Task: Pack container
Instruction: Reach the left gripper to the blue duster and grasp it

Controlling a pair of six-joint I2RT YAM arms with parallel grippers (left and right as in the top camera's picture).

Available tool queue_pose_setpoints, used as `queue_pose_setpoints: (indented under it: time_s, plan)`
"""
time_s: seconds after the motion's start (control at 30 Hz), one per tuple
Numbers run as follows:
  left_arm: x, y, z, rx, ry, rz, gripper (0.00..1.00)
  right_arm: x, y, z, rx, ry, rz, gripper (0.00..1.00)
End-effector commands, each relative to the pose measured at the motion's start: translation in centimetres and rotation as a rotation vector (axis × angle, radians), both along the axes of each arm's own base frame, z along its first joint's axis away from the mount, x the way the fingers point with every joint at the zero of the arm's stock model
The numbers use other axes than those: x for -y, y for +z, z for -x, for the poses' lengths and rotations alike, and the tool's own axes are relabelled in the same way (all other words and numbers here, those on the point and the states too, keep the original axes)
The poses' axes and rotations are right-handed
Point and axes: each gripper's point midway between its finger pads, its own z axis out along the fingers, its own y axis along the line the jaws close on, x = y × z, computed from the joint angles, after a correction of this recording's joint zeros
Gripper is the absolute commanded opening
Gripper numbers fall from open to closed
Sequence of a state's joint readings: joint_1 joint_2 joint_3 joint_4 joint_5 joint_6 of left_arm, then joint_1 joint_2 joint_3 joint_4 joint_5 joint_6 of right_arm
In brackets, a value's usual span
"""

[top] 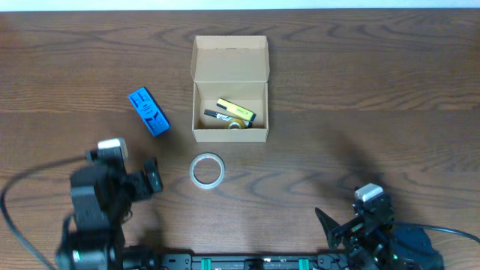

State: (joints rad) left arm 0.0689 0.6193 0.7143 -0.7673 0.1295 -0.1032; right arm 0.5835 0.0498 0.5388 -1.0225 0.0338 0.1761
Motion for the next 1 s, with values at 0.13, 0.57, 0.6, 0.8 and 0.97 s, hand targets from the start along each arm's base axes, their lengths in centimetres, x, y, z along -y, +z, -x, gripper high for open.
queue_pose_setpoints:
  time_s: [0.13, 0.57, 0.6, 0.8, 0.97]
  plan:
    - [1.2, 1.1, -6.3, -0.202, -0.023, 0.114, 0.95, 0.5, -0.8, 0.4, -0.034, -0.02, 0.017, 0.99]
    - [-1.4, -5.9, -12.4, -0.371, 0.252, 0.219, 0.97, 0.5, -0.8, 0.4, -0.035, -0.02, 0.017, 0.99]
    - [-1.4, -6.0, -12.6, -0.386, 0.263, 0.224, 0.96, 0.5, -0.8, 0.4, -0.035, -0.02, 0.017, 0.99]
    - [-2.1, -5.9, -15.1, -0.458, 0.32, 0.227, 0.96, 0.5, -0.8, 0.4, -0.035, -0.02, 0.017, 0.99]
    - [-2.7, -6.9, -16.7, -0.545, 0.375, 0.219, 0.96, 0.5, -0.8, 0.4, -0.034, -0.02, 0.017, 0.99]
